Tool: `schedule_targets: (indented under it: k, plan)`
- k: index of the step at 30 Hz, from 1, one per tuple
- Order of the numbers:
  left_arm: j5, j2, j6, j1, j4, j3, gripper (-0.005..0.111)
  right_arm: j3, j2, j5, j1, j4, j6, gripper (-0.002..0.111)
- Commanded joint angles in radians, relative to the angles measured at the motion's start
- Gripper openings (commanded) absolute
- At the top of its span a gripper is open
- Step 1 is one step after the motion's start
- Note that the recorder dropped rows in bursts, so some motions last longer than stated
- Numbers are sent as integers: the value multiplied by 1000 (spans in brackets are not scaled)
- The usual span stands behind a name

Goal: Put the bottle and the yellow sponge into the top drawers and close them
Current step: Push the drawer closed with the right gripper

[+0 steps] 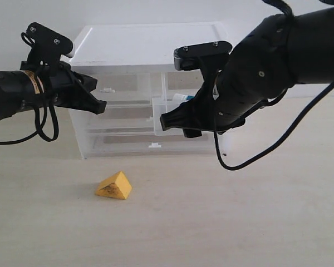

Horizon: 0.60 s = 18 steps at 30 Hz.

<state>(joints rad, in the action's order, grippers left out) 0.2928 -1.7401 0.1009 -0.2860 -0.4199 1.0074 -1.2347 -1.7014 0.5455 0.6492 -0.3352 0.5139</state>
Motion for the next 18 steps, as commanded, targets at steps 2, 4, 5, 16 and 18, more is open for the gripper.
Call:
schedule_targets:
  k: [2, 4, 5, 16, 18]
  plan:
    - [-1, 11, -3, 2, 10, 6, 4, -13, -18, -50, -1, -161, 141, 50]
    - [-1, 11, -3, 2, 10, 6, 4, -25, -26, -47, -1, -217, 180, 50]
    - [-1, 11, -3, 2, 10, 6, 4, -27, -26, -50, -1, -235, 196, 50]
    - [-4, 11, -3, 2, 10, 6, 4, -225, -154, -46, -2, -263, 211, 50]
    - [-4, 11, -3, 2, 10, 6, 4, -258, -176, -37, -8, -273, 211, 50]
